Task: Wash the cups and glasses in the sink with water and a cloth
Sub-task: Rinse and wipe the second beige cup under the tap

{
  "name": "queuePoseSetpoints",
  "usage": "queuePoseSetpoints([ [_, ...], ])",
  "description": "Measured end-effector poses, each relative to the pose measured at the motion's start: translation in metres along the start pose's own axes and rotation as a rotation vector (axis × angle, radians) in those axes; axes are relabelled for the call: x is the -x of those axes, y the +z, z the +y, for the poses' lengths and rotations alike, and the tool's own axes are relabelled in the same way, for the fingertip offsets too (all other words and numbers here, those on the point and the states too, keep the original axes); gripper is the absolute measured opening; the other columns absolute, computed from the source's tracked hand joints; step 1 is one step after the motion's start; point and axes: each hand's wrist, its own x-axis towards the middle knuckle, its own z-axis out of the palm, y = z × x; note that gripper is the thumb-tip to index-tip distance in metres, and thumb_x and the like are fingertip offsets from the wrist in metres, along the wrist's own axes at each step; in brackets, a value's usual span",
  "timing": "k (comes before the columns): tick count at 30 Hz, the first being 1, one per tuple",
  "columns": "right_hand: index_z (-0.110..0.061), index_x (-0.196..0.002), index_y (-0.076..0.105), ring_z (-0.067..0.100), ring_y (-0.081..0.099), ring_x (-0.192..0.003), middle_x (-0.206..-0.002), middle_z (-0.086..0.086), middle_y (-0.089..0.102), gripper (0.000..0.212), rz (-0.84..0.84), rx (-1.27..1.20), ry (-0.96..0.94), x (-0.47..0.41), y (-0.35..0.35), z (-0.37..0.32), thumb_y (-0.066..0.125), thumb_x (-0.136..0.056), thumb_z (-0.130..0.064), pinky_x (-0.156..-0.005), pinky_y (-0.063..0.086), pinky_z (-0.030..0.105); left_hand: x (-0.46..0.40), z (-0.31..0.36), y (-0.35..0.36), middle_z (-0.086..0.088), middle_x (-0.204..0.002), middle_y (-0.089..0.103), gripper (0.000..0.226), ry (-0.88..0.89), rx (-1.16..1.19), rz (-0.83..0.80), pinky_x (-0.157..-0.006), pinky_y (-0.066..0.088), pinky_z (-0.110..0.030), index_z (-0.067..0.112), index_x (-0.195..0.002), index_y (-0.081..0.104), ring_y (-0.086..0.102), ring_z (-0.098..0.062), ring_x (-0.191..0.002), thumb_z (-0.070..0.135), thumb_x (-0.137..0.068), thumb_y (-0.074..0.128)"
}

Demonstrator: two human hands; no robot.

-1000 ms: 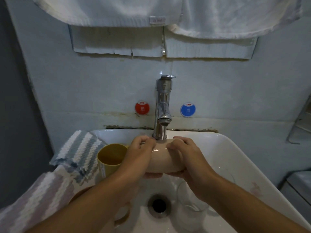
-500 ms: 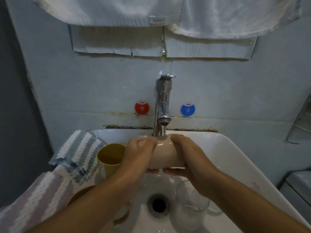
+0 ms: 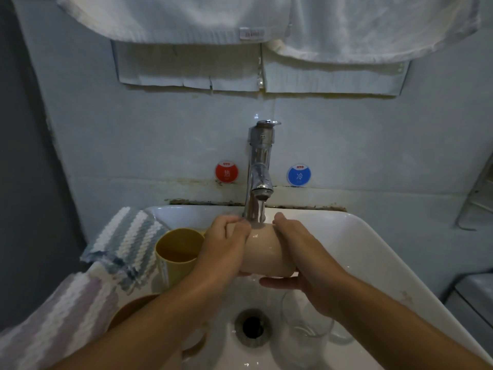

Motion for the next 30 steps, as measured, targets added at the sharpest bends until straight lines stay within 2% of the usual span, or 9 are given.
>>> queuePoseSetpoints([
  [3,-0.030,-0.126,0.051,0.029,0.057,-0.107,-0.126,0.004,0.048,0.033,-0.010,0.046,-0.065,0.0001,0.0003,0.0002,0.054,-0.096,-0.045,-0.076,0.062,0.048,-0.0005,0.0010,0.0011,0.002,-0.109,0.051,0.021,0.006,0.022,-0.002,-0.075,0.061,-0.048,0.026,-0.119,0.057,0.055,-0.019,-0.094,0.028,-0.100,0.049],
  [7,-0.031,-0.128,0.050,0.029,0.055,-0.110,-0.129,0.004,0.047,0.029,0.003,0.054,-0.110,-0.0003,0.0014,-0.0011,0.052,-0.099,-0.037,-0.080,0.061,0.049,0.0016,0.0048,-0.0001,-0.002,-0.108,0.051,0.020,-0.035,0.047,0.002,-0.069,0.061,-0.052,0.028,-0.113,0.059,0.058,-0.028,-0.097,0.031,-0.103,0.041],
  [12,-0.033,-0.133,0.050,0.030,0.053,-0.113,-0.132,0.005,0.045,0.033,-0.011,0.026,-0.154,-0.0003,0.0027,-0.0020,0.047,-0.101,-0.029,-0.085,0.059,0.051,0.0009,0.0047,-0.0008,-0.009,-0.112,0.051,0.025,-0.110,0.097,0.032,-0.069,0.061,-0.052,0.023,-0.121,0.055,0.059,-0.032,-0.099,0.035,-0.100,0.049],
  [16,-0.030,-0.135,0.047,0.031,0.058,-0.106,-0.125,0.008,0.050,0.041,0.027,-0.085,-0.030,-0.0032,0.0018,-0.0009,0.054,-0.096,-0.039,-0.084,0.059,0.050,0.0001,0.0031,-0.0027,-0.004,-0.105,0.050,0.026,-0.101,0.069,0.028,-0.066,0.062,-0.045,0.022,-0.122,0.054,0.056,-0.025,-0.090,0.033,-0.098,0.052],
  [18,-0.025,-0.134,0.048,0.031,0.061,-0.102,-0.123,0.010,0.053,0.048,0.030,-0.160,0.036,-0.0039,-0.0006,0.0014,0.059,-0.092,-0.047,-0.079,0.061,0.050,-0.0003,0.0027,-0.0028,0.001,-0.103,0.049,0.021,-0.047,0.039,0.022,-0.071,0.062,-0.044,0.025,-0.118,0.056,0.055,-0.021,-0.090,0.030,-0.098,0.052],
  [23,-0.027,-0.123,0.053,0.031,0.060,-0.104,-0.122,0.008,0.053,0.028,-0.027,-0.051,-0.065,-0.0008,-0.0026,0.0009,0.050,-0.099,-0.041,-0.072,0.062,0.046,-0.0042,0.0055,0.0004,0.002,-0.103,0.049,0.014,-0.037,-0.012,0.012,-0.079,0.059,-0.049,0.037,-0.096,0.056,0.054,-0.023,-0.092,0.027,-0.098,0.047],
  [25,-0.025,-0.123,0.054,0.029,0.059,-0.102,-0.117,0.007,0.054,0.028,-0.035,-0.076,-0.054,-0.0005,-0.0025,0.0017,0.050,-0.098,-0.039,-0.071,0.063,0.045,-0.0052,0.0059,0.0003,0.000,-0.103,0.049,0.015,-0.068,-0.025,0.021,-0.080,0.059,-0.049,0.037,-0.099,0.057,0.053,-0.024,-0.091,0.029,-0.100,0.043],
  [27,-0.025,-0.123,0.054,0.029,0.058,-0.102,-0.118,0.007,0.054,0.028,-0.028,-0.075,-0.067,-0.0001,-0.0013,0.0012,0.050,-0.098,-0.035,-0.074,0.062,0.044,-0.0050,0.0050,-0.0015,-0.004,-0.104,0.051,0.016,-0.112,0.019,0.033,-0.074,0.060,-0.051,0.029,-0.107,0.059,0.054,-0.025,-0.090,0.034,-0.101,0.045],
  [30,-0.027,-0.126,0.052,0.031,0.057,-0.107,-0.124,0.010,0.051,0.030,-0.017,-0.072,-0.076,0.0014,-0.0003,-0.0004,0.052,-0.096,-0.032,-0.083,0.060,0.047,-0.0043,0.0047,-0.0030,-0.007,-0.103,0.052,0.016,-0.156,0.071,0.033,-0.063,0.062,-0.045,0.024,-0.104,0.057,0.058,-0.029,-0.091,0.037,-0.099,0.050],
])
